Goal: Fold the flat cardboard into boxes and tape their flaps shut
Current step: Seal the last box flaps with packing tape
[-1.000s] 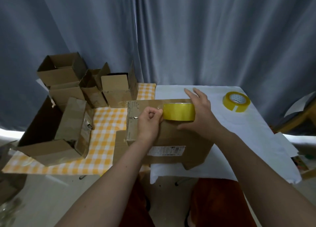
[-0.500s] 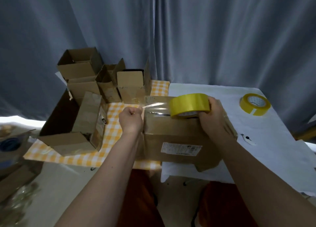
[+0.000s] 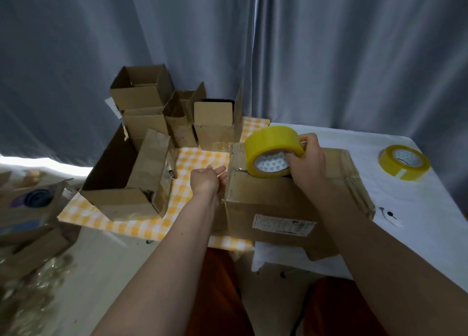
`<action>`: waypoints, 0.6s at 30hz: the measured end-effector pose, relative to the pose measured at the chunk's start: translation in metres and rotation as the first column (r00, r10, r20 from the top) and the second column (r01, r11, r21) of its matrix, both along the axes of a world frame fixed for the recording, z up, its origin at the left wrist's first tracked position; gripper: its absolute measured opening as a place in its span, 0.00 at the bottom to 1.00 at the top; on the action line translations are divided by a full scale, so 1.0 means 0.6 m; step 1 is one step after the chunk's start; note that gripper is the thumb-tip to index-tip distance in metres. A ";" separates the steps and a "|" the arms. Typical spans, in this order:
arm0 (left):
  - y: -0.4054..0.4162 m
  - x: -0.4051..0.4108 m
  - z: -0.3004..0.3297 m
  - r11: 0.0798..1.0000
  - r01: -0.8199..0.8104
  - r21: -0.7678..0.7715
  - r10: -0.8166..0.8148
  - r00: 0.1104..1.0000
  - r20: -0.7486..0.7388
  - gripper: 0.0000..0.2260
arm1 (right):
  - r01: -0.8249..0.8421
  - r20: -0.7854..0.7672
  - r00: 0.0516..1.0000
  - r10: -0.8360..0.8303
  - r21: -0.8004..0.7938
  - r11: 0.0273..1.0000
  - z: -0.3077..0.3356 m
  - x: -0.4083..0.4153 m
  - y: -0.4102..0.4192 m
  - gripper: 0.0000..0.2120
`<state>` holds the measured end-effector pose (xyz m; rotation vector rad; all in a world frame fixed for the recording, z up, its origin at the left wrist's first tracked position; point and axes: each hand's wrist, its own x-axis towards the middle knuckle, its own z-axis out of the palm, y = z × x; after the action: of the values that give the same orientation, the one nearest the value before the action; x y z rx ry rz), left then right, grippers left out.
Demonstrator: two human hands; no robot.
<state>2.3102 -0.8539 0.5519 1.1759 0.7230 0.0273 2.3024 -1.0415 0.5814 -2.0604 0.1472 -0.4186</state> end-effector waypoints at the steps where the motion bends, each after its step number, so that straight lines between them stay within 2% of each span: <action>1: 0.002 0.003 -0.004 1.000 -0.015 -0.023 0.014 0.999 -0.029 0.13 | -0.004 -0.003 1.000 0.004 -0.009 1.000 -0.002 0.003 0.003 0.10; 3: 0.002 0.004 -0.017 0.999 0.011 -0.049 -0.016 0.994 -0.110 0.06 | -0.021 -0.018 1.000 0.021 -0.032 0.999 -0.005 0.006 0.010 0.09; 5: -0.002 -0.001 -0.036 0.989 0.145 -0.032 -0.149 0.972 -0.182 0.11 | -0.029 -0.035 0.999 0.027 -0.045 0.999 -0.011 0.004 0.012 0.08; 7: -0.002 -0.007 -0.048 0.962 0.272 0.011 -0.262 0.937 -0.231 0.09 | -0.013 -0.034 0.999 0.012 -0.039 0.999 -0.018 0.000 0.006 0.08; 9: 0.005 -0.006 -0.056 0.946 0.290 0.144 -0.250 0.937 -0.242 0.18 | 0.013 -0.041 0.999 -0.014 -0.028 1.000 -0.024 -0.004 -0.003 0.09; 10: 0.006 -0.009 -0.054 0.935 0.251 0.253 -0.206 0.960 -0.191 0.22 | 0.015 -0.052 0.998 -0.017 -0.028 0.999 -0.026 -0.005 -0.007 0.09; 11: 0.006 -0.013 -0.053 0.892 0.206 0.403 -0.177 0.978 -0.107 0.21 | 0.012 -0.061 0.998 -0.014 -0.030 0.999 -0.027 -0.004 -0.009 0.09; 12: 0.001 -0.022 -0.046 0.809 0.186 0.558 -0.228 0.974 0.007 0.19 | 0.009 -0.067 0.998 -0.011 -0.031 0.999 -0.028 -0.003 -0.010 0.09; 13: -0.007 -0.032 -0.038 0.689 0.198 0.697 -0.379 0.918 0.113 0.19 | 0.012 -0.070 0.997 -0.014 -0.032 0.999 -0.028 -0.002 -0.009 0.10; 14: -0.015 -0.044 -0.030 0.545 0.230 0.806 -0.566 0.811 0.151 0.21 | 0.020 -0.071 0.997 -0.022 -0.028 0.999 -0.028 -0.001 -0.008 0.10; 15: -0.022 -0.052 -0.025 0.381 0.278 0.882 -0.719 0.688 0.093 0.26 | 0.028 -0.073 0.997 -0.029 -0.016 0.999 -0.028 -0.001 -0.007 0.12; 16: -0.023 -0.054 -0.024 0.199 0.322 0.926 -0.794 0.606 -0.040 0.36 | 0.032 -0.084 0.996 -0.032 0.005 0.999 -0.029 -0.001 -0.007 0.14; 18: -0.013 -0.043 -0.022 -0.102 0.367 0.925 -0.764 0.566 -0.309 0.55 | 0.018 -0.130 0.992 -0.008 0.078 0.997 -0.032 -0.004 -0.007 0.17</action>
<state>2.2842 -0.8616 0.5387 2.6303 -0.4243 -0.1029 2.2997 -1.0455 0.5621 -2.0090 0.2513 -0.2823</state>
